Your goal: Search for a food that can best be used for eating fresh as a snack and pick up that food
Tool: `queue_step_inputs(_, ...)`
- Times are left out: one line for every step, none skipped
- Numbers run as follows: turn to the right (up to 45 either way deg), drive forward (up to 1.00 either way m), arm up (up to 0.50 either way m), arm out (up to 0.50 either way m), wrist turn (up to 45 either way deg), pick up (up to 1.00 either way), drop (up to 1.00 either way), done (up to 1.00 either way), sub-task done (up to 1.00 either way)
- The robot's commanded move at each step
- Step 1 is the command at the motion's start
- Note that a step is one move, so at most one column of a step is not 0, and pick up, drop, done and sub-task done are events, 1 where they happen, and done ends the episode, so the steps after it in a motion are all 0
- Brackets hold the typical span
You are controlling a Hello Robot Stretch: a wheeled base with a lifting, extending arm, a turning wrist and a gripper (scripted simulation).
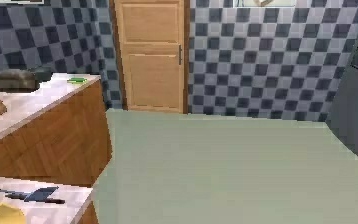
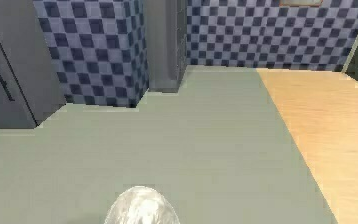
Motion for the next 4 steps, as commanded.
queue_step_inputs(24.0,0.00,0.00,0.00,0.0,0.00,0.00,0.00,0.00)
queue_step_inputs(0.0,0.20,0.00,0.00,0.0,0.00,0.00,0.00,0.00)
queue_step_inputs(-45.0,0.00,0.00,0.00,0.0,0.00,0.00,0.00,0.00)
queue_step_inputs(-45.0,0.00,0.00,0.00,0.0,0.00,0.00,0.00,0.00)
